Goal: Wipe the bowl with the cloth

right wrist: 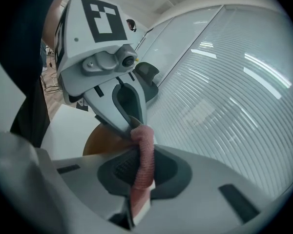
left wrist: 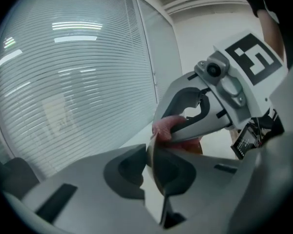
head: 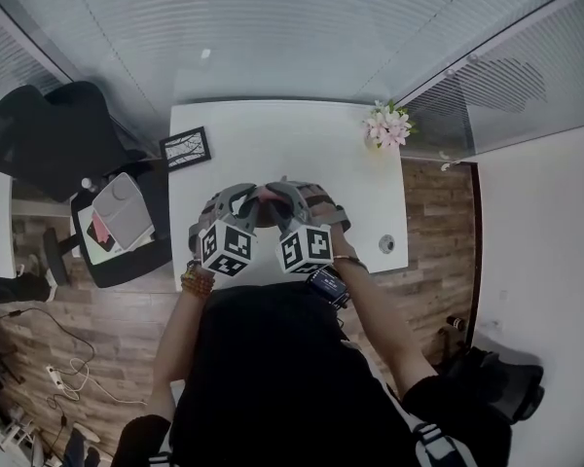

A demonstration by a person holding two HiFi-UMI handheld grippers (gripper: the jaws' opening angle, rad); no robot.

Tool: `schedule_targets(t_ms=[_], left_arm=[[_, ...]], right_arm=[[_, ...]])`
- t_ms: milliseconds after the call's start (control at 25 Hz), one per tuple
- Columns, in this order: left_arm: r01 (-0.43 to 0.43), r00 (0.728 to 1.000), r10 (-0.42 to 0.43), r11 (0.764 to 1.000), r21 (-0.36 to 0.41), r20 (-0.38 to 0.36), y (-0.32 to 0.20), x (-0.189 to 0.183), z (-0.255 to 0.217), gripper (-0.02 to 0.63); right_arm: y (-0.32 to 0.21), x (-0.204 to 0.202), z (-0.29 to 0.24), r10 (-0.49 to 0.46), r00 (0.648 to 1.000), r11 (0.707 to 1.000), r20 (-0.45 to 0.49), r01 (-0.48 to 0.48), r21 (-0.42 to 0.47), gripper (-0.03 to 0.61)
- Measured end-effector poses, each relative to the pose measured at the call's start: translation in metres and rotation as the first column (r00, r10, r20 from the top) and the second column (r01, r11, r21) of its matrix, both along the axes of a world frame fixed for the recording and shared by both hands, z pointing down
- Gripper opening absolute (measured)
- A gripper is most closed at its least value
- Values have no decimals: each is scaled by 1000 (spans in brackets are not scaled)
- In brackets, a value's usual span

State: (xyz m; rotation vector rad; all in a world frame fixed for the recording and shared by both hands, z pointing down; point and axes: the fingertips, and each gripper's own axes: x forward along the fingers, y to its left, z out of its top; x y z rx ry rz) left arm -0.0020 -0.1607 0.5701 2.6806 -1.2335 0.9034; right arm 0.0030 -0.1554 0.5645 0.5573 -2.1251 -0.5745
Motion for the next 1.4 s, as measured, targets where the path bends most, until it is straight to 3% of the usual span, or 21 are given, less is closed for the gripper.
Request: schedule_targets(t_ms=[160,280,400,480,560,640,680,720,760,840,920,1000,1040,1120,1280,1320,1360,1400], left_arm=[[12,1000,-12,1000,-19,22,1,2,-5,26],[30,999,-31,999,16,24,0,-3,-20,21],[109,994,-106,991,80,-40,-6,-15,-42,21],[178,978,-165,979,99,-130,-11,-21,-52,21],[243,935,-218,968,58,-280,-13,-30,-58,25],[295,847,-276,955,-32,-455,-15,-40,-61,38],[304,804,-299,950,-77,-514,-15,-43,-58,46],[304,784,-313,947,-109,-536,-14,-44,-53,55],[296,793,-318,947,-126,-520,-12,-44,-45,57],[274,854,-303,953,-129,-423,-7,-39,-29,53],[249,913,-268,963,-100,-309,-3,-35,-19,97],[228,952,-235,972,-58,-195,-3,-32,-14,84],[224,963,-227,974,-40,-145,-3,-32,-13,32],[233,965,-235,972,-27,-120,-5,-36,-16,21],[298,918,-294,954,-26,-266,-10,-49,-44,17],[324,886,-321,945,-47,-334,-12,-53,-50,20],[351,836,-354,932,-86,-421,-14,-59,-55,26],[372,767,-387,918,-137,-512,-15,-65,-60,31]], right_arm=[[1,3,-4,-5,1000,1000,-16,6,27,28],[-2,1,-18,18,999,999,30,-19,37,28],[-13,0,-38,96,984,995,149,-101,23,26],[-21,4,-47,171,956,985,239,-170,-25,26],[-26,6,-50,244,913,970,326,-224,-100,25],[-28,5,-52,310,862,949,402,-253,-189,25],[-28,5,-50,325,851,943,412,-256,-213,25],[-27,5,-47,320,861,944,396,-253,-213,25],[-25,6,-42,297,886,952,355,-243,-188,25],[-22,6,-34,209,948,977,239,-194,-83,26],[-18,2,-30,93,990,994,103,-98,44,25],[-11,-8,-30,-11,1000,991,-17,13,134,25],[-8,-14,-32,-43,998,986,-54,51,158,25],[-5,-22,-37,-66,995,980,-74,79,183,25],[-14,-29,-60,-2,998,981,61,-10,194,25],[-17,-29,-66,31,993,981,114,-52,189,25],[-21,-29,-73,73,981,980,177,-104,172,26],[-25,-28,-80,122,961,977,249,-160,140,26]])
